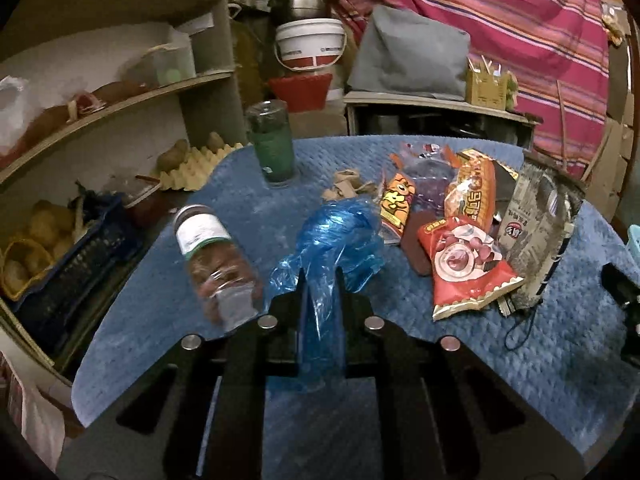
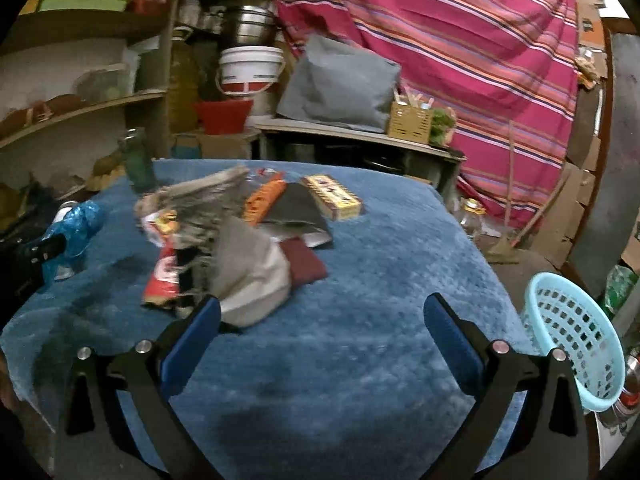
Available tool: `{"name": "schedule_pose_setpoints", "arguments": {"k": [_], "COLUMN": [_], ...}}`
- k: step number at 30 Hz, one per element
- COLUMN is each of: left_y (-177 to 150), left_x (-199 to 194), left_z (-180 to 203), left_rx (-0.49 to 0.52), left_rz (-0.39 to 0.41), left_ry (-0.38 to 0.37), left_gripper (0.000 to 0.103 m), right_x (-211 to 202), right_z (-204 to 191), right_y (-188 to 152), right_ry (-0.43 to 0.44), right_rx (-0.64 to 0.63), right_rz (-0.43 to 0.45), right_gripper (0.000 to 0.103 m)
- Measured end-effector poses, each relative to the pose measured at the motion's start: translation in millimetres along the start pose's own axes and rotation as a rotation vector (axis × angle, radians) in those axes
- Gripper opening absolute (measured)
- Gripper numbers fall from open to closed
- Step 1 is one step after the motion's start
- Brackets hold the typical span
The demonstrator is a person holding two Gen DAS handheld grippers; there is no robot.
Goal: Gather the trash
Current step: 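Grasp the white printed snack bag with the right tool while the left tool holds the blue bag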
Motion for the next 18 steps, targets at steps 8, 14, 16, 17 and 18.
{"name": "schedule_pose_setpoints", "arguments": {"k": [8,14,16,17,18], "left_y": [-5,-6,-7,-8,-7], "left_x": [-1,5,8,10,11], "left_z": [-13,-28,-31,-33,-35], "left_rx": [0.015,-0.001,-0.006,-0.008,-0.011], "left_rz": [0.011,0.0,-0.016,-0.022,-0.026], "left_ry": [0.056,0.075,0.081,0.084,0.087], "left_gripper": [0.009,0.009,0.009,0.009,0.009], "right_x": [3,15,21,23,27], "right_z": [-33,-48,-55,-58,-62], "right_y": [19,33,38,40,43], "right_ry": [0.027,0.039,0.054,0.054,0.054], "right_rx": [-0.028,-0.044,-0.054,-0.061,-0.075], "right_rz": [0.021,0.022,0.019,0.016,0.008], "right_gripper": [0.098,0.097,0.09,0.081,0.076]}}
Point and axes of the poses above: each gripper's, at about its wrist camera, not at the fingertips, and x roughly the way its jaws point, z to its right, y to its top, the point moved 6 cm from there along x, roughly the way its jaws point, and after that the axes turned 9 degrees about y, right-handed, at the moved point
